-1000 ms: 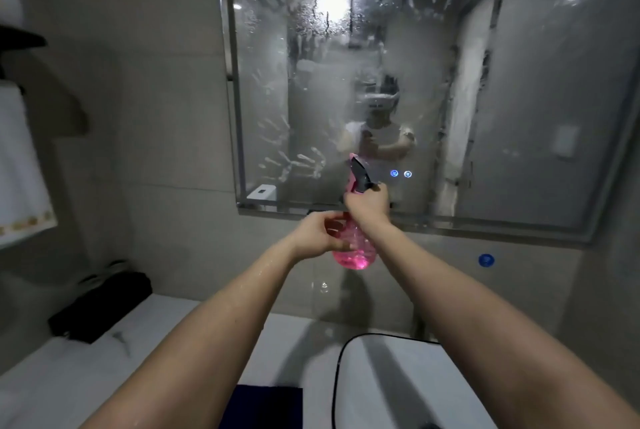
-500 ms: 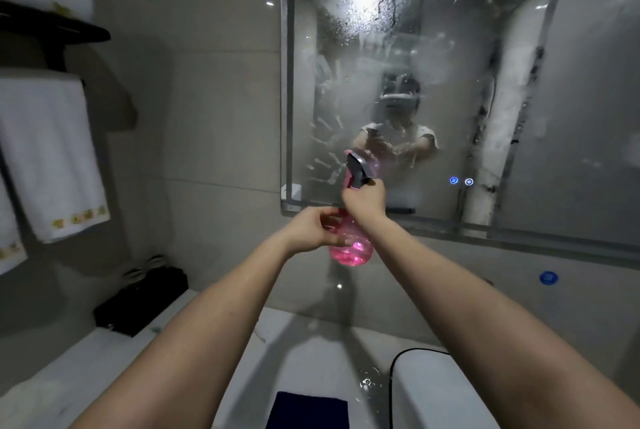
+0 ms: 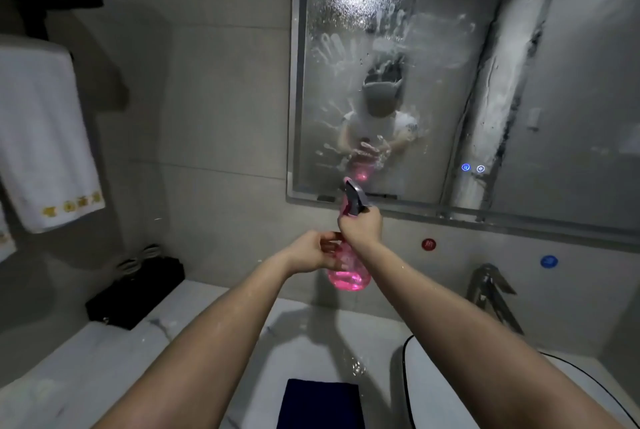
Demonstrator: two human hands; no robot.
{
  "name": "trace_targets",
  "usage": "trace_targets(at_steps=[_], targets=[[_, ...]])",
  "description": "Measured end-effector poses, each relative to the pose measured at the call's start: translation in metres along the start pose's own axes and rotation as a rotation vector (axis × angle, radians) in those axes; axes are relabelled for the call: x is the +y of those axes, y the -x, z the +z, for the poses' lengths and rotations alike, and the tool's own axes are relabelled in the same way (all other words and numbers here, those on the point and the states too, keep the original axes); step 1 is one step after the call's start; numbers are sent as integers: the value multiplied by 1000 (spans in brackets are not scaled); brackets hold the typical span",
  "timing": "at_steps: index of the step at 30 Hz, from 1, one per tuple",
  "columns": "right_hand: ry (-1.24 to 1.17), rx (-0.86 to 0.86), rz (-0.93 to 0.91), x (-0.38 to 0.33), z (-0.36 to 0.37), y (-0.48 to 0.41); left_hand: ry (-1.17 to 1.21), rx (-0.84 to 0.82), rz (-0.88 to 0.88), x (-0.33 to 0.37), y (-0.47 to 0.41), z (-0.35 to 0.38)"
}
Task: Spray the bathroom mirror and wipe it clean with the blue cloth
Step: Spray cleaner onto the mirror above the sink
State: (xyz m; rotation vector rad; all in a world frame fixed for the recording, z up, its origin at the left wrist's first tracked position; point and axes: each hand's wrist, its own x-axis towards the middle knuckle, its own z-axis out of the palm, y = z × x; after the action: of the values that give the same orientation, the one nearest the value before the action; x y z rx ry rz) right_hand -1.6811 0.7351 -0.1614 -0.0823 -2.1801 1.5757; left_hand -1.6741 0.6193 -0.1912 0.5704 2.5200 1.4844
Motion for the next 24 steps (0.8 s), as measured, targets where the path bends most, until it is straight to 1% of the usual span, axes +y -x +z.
trace_targets(at_steps=[5,10,12,16,21,24], targets=[[17,-10,87,23,12,13,15,-65,-26,-22,6,6],[-29,78,167,52,15,27,48,-130,-45,-41,11,25],[-32,102,178,59,11,32,60,-152,-54,-45,10,32],[25,79,191,68,-5,36,73,-193,-43,-42,7,47],[-38,213,155,76,-34,30,22,-244,5,-21,-2,72],[-72,286,198,81,-58,30,13,-266,25,-10,-11,90]])
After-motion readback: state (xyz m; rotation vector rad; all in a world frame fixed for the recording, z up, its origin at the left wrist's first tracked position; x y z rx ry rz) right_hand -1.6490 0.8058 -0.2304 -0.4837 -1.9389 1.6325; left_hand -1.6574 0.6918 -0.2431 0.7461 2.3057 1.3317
